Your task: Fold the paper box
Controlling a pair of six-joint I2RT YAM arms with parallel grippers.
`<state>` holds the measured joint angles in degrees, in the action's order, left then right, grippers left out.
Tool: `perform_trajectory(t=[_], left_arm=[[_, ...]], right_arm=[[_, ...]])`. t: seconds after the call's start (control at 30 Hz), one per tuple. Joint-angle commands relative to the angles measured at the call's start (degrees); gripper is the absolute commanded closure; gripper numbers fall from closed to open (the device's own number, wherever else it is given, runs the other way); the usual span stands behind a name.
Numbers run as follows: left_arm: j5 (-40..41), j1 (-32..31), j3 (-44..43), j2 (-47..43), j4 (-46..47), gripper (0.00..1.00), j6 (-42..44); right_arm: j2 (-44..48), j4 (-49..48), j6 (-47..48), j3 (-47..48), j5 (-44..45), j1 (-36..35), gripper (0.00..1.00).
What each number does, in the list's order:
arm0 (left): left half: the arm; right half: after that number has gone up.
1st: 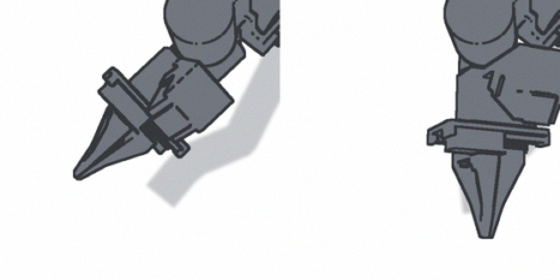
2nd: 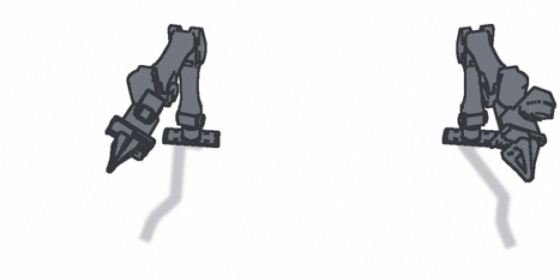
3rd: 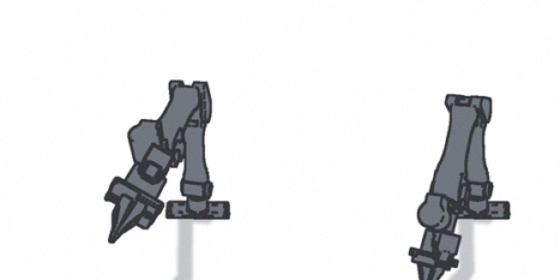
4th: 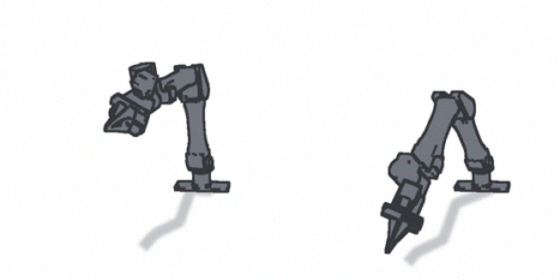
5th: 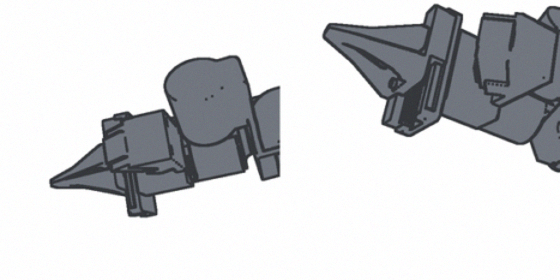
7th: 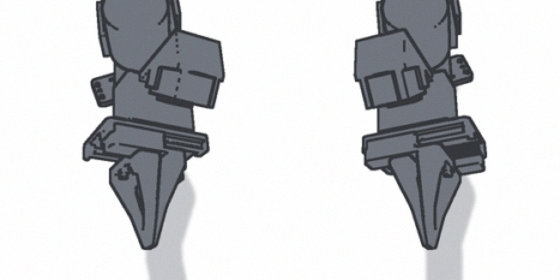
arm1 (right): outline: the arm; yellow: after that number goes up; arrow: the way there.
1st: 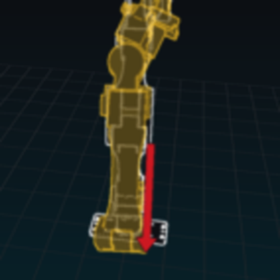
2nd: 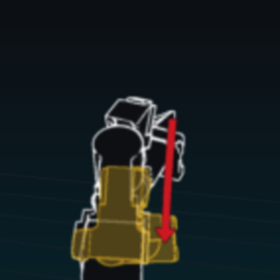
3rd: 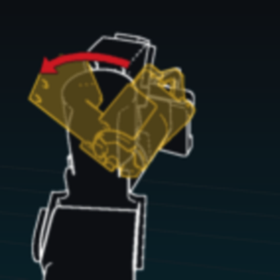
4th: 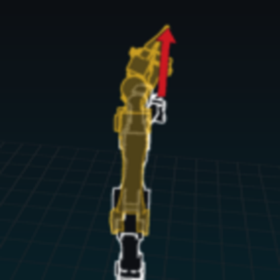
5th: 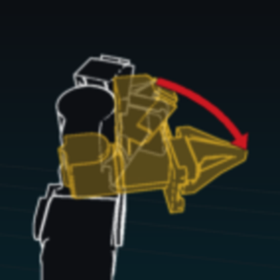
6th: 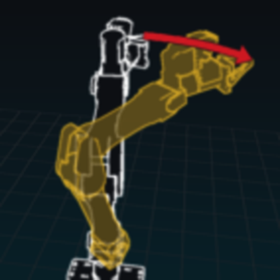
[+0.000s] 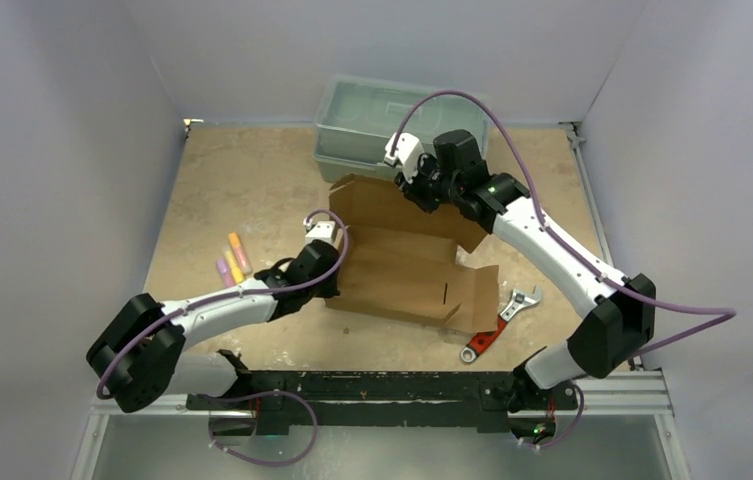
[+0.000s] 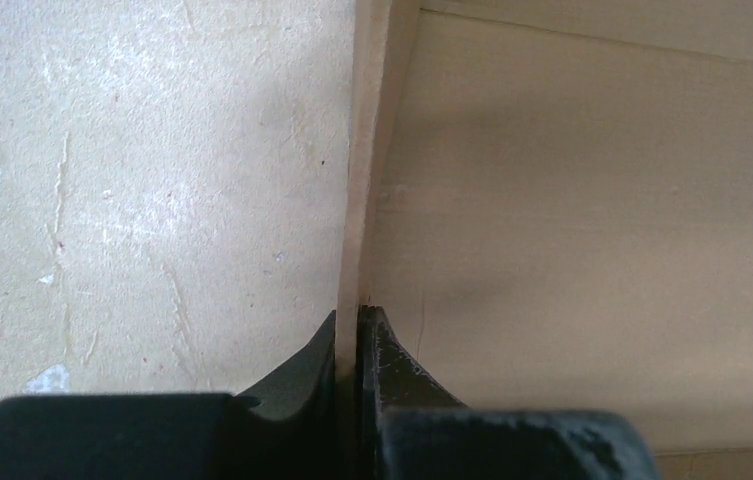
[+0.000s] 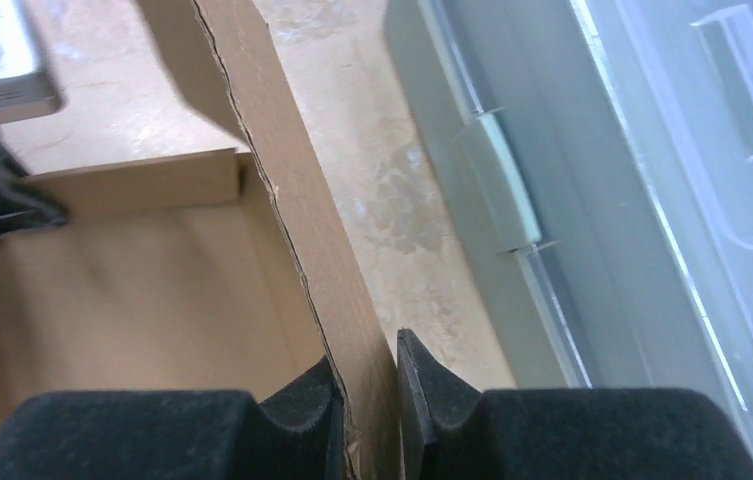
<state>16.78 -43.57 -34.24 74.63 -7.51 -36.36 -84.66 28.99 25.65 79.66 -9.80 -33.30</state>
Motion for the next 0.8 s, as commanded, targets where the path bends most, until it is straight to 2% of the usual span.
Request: perform_trajectory(t=[0.0, 0.03, 0.1, 0.33, 0.6, 0.77], left_arm=[[0.12, -0.24, 2.82, -2.71, 0.35, 0.96, 0.24], [-0.15, -0.22, 3.40, -3.06, 0.94, 0.96, 0.32], [-1.01, -0.21, 4.09, -3.65, 2.50, 0.87, 1.01], [-1.48, 0.85, -1.39, -0.86, 2.42, 0.60, 5.96], [-10.64, 8.23, -7.37, 5.52, 2.48, 0.56, 8.15], [-13.94, 9.80, -11.14, 9.49, 2.04, 0.53, 8.60]], right_arm=[[-3.30, 0.71, -2.44, 2.01, 2.43, 2.69, 0.85], [-3.46, 0.90, -2.29, 2.12, 1.19, 3.09, 0.92], [-3.21, 1.18, -0.55, 1.58, -2.53, 3.17, 1.00], [-2.07, 3.12, 2.12, -1.26, -10.69, 3.16, 1.00], [0.53, 3.26, 3.12, -2.49, -14.59, 2.73, 1.00], [0.99, 2.85, 2.89, -3.28, -15.00, 2.13, 1.00]])
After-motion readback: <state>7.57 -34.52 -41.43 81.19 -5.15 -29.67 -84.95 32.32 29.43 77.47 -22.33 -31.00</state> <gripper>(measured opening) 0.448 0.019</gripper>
